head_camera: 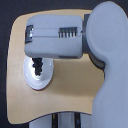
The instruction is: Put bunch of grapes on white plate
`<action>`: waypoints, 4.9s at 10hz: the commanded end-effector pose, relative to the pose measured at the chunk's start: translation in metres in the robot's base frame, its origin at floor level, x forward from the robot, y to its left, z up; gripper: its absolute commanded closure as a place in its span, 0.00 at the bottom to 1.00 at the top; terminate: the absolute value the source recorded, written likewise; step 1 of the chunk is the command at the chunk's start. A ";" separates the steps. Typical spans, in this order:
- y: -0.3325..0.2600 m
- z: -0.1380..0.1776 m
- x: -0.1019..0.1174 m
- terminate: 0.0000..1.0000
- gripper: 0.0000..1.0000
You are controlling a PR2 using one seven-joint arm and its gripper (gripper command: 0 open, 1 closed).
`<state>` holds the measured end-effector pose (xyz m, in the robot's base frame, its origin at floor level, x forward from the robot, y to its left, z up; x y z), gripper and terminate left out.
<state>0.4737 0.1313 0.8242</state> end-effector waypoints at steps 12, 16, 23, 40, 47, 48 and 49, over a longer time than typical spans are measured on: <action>-0.011 -0.088 -0.031 0.00 1.00; 0.005 -0.086 -0.028 0.00 1.00; 0.002 -0.084 -0.022 0.00 1.00; -0.062 0.091 0.020 0.00 0.00; -0.247 0.104 0.015 0.00 0.00; -0.271 0.104 0.014 0.00 0.00; -0.297 0.105 0.014 0.00 0.00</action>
<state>0.4910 -0.0574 0.9207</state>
